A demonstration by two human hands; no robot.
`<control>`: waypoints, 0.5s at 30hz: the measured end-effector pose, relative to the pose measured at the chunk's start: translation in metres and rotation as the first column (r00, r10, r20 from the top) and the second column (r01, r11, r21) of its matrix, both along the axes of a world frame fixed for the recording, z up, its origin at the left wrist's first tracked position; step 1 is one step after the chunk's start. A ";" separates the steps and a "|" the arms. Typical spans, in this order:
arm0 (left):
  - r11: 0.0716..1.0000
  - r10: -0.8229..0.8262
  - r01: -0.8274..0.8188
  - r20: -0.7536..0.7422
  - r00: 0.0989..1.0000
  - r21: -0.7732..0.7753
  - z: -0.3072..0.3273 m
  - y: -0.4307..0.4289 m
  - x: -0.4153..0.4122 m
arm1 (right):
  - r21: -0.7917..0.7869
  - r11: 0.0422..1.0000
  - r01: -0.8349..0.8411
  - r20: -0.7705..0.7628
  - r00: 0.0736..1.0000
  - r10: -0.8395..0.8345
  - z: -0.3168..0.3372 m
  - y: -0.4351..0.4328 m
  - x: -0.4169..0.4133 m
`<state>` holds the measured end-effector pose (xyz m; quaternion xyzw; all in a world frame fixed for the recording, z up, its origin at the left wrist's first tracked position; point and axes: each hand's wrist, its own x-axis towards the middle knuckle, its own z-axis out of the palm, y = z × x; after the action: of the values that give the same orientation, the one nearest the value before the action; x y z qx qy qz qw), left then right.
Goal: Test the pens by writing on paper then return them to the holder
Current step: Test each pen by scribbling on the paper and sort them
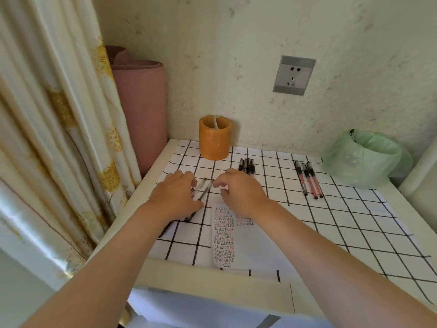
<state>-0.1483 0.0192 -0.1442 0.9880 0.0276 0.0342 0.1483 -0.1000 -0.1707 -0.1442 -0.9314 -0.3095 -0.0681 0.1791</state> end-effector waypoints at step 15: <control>0.993 -0.101 0.086 -0.218 0.971 -0.078 -0.002 0.021 -0.013 | -0.334 0.927 -0.170 0.426 0.850 0.309 -0.018 0.025 -0.013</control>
<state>-0.1615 0.0406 -0.1465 0.9802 -0.0017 -0.0841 0.1794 -0.1134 -0.1455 -0.1622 -0.8559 -0.4651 -0.2244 -0.0297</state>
